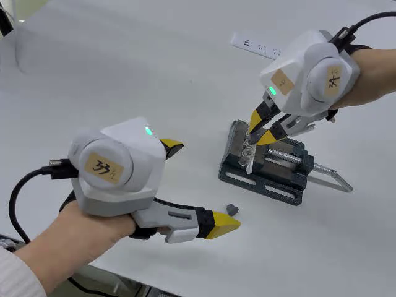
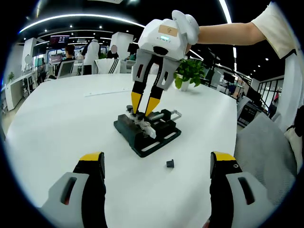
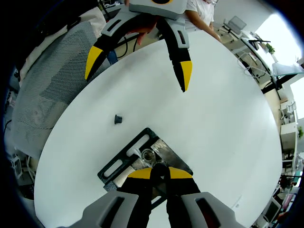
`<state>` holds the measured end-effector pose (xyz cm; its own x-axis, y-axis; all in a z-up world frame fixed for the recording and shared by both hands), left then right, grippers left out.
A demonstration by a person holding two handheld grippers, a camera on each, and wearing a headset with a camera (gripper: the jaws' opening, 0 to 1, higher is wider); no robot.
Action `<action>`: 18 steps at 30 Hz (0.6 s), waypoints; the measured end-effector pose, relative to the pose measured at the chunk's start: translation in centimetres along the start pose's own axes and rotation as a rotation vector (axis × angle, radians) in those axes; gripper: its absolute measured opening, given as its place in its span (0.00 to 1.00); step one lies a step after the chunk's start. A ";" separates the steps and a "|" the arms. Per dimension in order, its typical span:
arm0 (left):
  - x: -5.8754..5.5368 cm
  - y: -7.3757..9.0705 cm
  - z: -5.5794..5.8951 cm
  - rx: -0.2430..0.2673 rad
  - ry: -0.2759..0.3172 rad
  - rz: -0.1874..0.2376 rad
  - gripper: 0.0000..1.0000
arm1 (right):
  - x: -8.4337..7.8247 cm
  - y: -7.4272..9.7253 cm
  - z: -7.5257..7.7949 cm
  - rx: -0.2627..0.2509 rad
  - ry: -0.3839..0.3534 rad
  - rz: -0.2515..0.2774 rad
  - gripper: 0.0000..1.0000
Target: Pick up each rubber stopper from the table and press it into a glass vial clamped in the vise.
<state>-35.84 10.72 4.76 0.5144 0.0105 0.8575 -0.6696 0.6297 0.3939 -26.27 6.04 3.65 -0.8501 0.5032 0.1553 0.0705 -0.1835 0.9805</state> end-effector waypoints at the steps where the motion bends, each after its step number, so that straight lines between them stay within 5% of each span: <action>1: 0.0 0.0 0.0 0.000 0.000 0.002 0.91 | 0.0 0.0 0.0 0.000 0.005 -0.005 0.04; 18: 0.0 -0.3 0.3 -0.008 0.003 -0.002 0.90 | -0.1 -0.1 0.4 -0.028 -0.224 -0.009 0.04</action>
<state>-35.88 10.29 4.74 0.5169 0.0119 0.8559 -0.6646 0.6358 0.3926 -25.99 6.30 3.54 -0.7134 0.6792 0.1725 0.0466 -0.1997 0.9787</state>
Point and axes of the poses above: the centre of the closed fingertips' face, and the gripper's own axes: y roughly backward along the fingers, z roughly to its right, x roughly out of its top, the point moved 1 cm from there along y, roughly backward along the fingers, and after that the axes turned 8 degrees about y, right-handed, at the moved point
